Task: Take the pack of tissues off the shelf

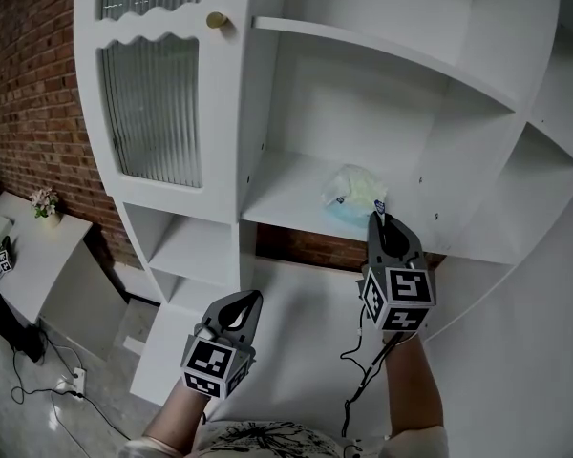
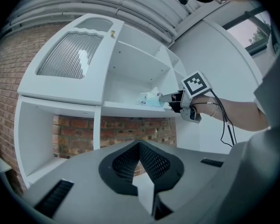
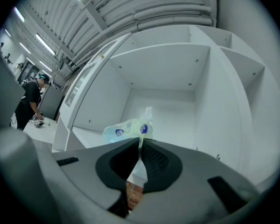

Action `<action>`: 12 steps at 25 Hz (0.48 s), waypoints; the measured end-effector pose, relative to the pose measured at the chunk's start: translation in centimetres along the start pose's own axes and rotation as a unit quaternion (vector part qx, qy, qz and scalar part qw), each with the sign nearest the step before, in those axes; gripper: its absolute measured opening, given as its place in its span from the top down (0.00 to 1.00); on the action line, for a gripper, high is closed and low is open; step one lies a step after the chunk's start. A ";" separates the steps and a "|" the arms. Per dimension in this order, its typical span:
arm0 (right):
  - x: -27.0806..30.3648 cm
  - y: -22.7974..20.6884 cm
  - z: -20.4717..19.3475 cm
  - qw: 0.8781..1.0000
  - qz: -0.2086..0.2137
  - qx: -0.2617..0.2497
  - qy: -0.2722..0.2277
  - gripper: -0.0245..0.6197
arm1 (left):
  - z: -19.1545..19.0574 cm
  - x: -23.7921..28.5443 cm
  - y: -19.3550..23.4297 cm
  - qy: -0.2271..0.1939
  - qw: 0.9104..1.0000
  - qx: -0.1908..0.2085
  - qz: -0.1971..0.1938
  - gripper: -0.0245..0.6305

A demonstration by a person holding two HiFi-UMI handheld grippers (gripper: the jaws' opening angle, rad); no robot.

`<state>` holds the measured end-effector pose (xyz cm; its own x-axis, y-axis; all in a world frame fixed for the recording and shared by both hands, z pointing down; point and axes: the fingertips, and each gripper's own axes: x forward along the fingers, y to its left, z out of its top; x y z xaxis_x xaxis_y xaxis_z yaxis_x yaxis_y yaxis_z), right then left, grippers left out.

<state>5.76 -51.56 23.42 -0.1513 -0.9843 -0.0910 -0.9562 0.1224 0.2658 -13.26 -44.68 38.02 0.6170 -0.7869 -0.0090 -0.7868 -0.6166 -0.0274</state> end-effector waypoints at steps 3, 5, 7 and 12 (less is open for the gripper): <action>-1.1 0.5 1.0 1.000 0.005 -0.001 -0.015 0.94 | -0.1 -0.4 -0.2 0.003 1.000 0.005 0.004 0.94; -2.4 1.0 1.8 1.000 0.012 -0.002 -0.028 0.94 | 0.0 -0.9 -0.5 0.002 1.000 0.004 0.003 0.94; -3.9 1.7 2.6 0.999 0.020 -0.001 -0.038 0.94 | 0.1 -1.3 -0.8 0.000 1.000 0.001 0.001 0.94; -7.7 3.8 2.2 0.998 0.038 0.002 -0.043 0.94 | -0.6 -2.8 -1.7 0.006 1.000 -0.011 -0.004 0.94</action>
<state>2.79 -43.23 23.05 -0.2448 -0.9573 -0.1537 -0.9422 0.1974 0.2708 -13.68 -41.47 38.66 0.6228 -0.7824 0.0028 -0.7823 -0.6228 -0.0060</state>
